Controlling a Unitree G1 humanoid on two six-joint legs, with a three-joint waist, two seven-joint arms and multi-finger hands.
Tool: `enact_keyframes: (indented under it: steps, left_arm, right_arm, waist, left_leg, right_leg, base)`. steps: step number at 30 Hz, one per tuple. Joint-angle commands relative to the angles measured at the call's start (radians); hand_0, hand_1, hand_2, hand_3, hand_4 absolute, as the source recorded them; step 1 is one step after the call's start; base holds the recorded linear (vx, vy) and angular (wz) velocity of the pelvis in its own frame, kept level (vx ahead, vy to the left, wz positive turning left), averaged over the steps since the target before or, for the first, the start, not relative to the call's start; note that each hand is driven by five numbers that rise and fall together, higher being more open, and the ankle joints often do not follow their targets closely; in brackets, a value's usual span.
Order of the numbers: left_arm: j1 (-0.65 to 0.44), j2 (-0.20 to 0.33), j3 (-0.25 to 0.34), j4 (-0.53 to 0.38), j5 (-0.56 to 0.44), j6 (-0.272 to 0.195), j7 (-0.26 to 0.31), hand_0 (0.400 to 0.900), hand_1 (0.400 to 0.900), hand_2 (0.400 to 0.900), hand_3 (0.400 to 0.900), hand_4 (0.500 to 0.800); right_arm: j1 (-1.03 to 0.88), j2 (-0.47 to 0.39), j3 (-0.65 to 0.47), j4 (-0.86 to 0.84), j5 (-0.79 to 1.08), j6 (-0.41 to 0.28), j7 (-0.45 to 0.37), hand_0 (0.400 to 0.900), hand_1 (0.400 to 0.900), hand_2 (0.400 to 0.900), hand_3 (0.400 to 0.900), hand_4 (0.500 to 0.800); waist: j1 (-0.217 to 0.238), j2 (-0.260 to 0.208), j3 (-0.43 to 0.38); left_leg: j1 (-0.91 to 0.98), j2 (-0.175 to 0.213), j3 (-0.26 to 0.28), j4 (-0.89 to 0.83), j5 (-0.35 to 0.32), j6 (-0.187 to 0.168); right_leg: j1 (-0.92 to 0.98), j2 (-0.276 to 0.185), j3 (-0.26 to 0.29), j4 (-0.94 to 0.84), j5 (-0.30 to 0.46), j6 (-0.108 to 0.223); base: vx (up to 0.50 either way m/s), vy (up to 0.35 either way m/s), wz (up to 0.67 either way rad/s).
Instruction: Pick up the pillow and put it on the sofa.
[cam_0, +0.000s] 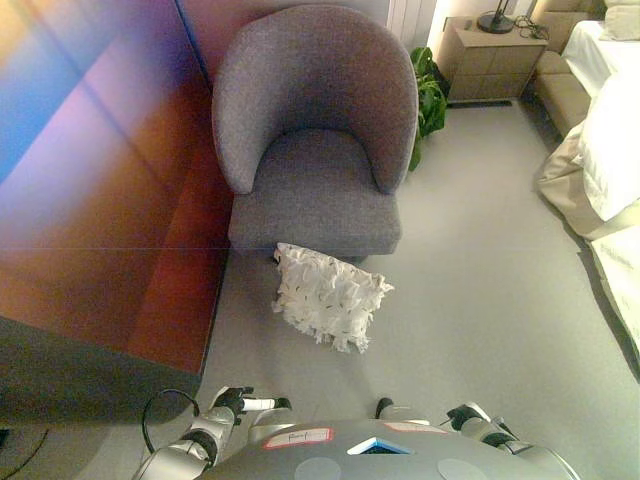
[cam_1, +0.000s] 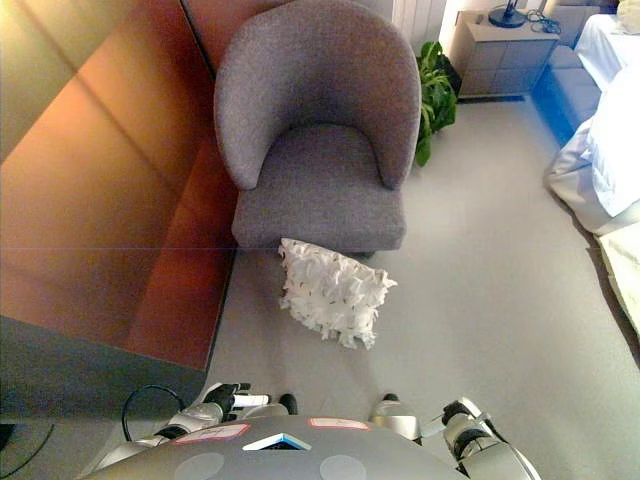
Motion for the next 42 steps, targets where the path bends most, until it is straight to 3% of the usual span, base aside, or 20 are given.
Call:
enact_keyframes:
  steps: [1,9,27,36,40,42]
  left_arm:
    - [-0.057,0.047,-0.010,0.058,-0.005,0.025,0.015,0.900,0.900,0.900,0.900,0.800]
    - [-0.053,0.043,-0.005,0.058,-0.016,0.010,-0.011,0.900,0.900,0.900,0.900,0.800]
    - [-0.056,0.044,-0.006,0.054,-0.018,0.017,-0.005,0.900,0.900,0.900,0.900,0.800]
    - [-0.077,0.056,-0.014,0.039,-0.048,0.024,-0.003,0.900,0.900,0.900,0.900,0.800]
    - [-0.082,0.054,-0.003,0.030,-0.047,0.014,0.007,0.900,0.900,0.900,0.900,0.800]
    - [-0.075,0.055,0.011,0.022,-0.054,0.004,0.002,0.900,0.900,0.900,0.900,0.800]
  right_arm:
    - [-0.089,0.008,0.016,0.048,0.019,0.021,-0.010,0.900,0.900,0.900,0.900,0.800]
    - [-0.086,0.008,0.015,0.044,0.013,0.017,-0.011,0.900,0.900,0.900,0.900,0.800]
    - [-0.092,0.005,0.023,0.041,0.007,0.010,-0.011,0.900,0.900,0.900,0.900,0.800]
    - [-0.111,0.009,0.035,0.023,0.053,0.013,-0.024,0.900,0.900,0.900,0.900,0.800]
    - [-0.119,-0.014,0.034,0.006,0.057,0.001,-0.007,0.900,0.900,0.900,0.900,0.800]
    - [-0.121,-0.029,0.041,-0.008,0.047,-0.003,0.008,0.900,0.900,0.900,0.900,0.800]
  waist:
    - [0.025,-0.057,0.029]
    - [0.026,-0.058,0.032]
    - [0.026,-0.047,0.039]
    - [0.013,-0.043,0.058]
    - [0.003,-0.086,0.086]
    - [0.010,-0.105,0.117]
  left_leg:
    - [0.034,-0.064,0.016,0.003,-0.115,0.063]
    - [0.032,-0.062,0.013,0.003,-0.114,0.062]
    - [0.026,-0.059,0.011,0.003,-0.108,0.059]
    - [0.017,-0.040,-0.011,0.024,-0.098,0.064]
    - [-0.064,-0.003,-0.017,0.272,-0.124,0.050]
    - [-0.163,0.020,-0.023,0.474,-0.069,0.055]
  right_leg:
    - [0.002,-0.014,0.043,0.015,-0.038,0.033]
    - [0.000,-0.013,0.042,0.015,-0.039,0.032]
    - [-0.004,-0.013,0.033,0.025,-0.047,0.027]
    - [-0.046,0.029,0.079,0.140,-0.119,-0.010]
    - [-0.080,0.031,0.112,0.176,-0.118,-0.047]
    - [-0.084,0.039,0.127,0.194,-0.115,-0.073]
  base:
    - [0.00,0.000,0.00]
    - [0.00,-0.002,0.01]
    - [0.00,-0.002,0.00]
    - [0.02,-0.101,0.00]
    - [0.01,-0.200,-0.04]
    - [0.07,-0.228,-0.34]
